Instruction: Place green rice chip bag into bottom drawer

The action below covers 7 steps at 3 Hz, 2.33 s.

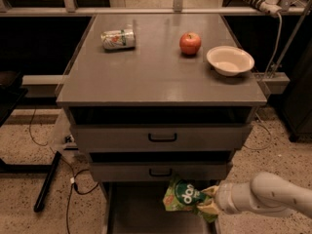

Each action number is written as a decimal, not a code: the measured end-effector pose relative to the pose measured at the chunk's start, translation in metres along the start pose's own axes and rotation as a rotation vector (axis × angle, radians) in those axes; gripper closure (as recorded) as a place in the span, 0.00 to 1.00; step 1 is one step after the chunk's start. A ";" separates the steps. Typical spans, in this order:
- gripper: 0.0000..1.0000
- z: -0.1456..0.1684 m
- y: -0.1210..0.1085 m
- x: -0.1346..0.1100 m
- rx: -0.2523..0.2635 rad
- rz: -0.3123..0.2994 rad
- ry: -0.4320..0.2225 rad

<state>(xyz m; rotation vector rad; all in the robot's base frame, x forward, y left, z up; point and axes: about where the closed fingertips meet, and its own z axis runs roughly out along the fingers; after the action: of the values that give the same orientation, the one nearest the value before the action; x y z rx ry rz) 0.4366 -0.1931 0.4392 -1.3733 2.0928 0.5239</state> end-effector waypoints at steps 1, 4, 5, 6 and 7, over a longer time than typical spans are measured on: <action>1.00 0.043 -0.007 0.029 -0.007 0.008 0.028; 1.00 0.112 -0.033 0.076 0.016 0.114 -0.288; 1.00 0.103 -0.033 0.069 0.010 0.131 -0.425; 1.00 0.104 -0.031 0.067 -0.001 0.128 -0.428; 1.00 0.106 -0.028 0.066 0.005 0.118 -0.417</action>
Offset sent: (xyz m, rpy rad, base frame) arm 0.0347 0.0022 -0.1460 -0.0086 0.0311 -0.0286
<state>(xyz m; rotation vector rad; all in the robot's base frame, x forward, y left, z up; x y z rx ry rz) 0.4686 -0.1862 0.3157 -1.0343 1.8347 0.7797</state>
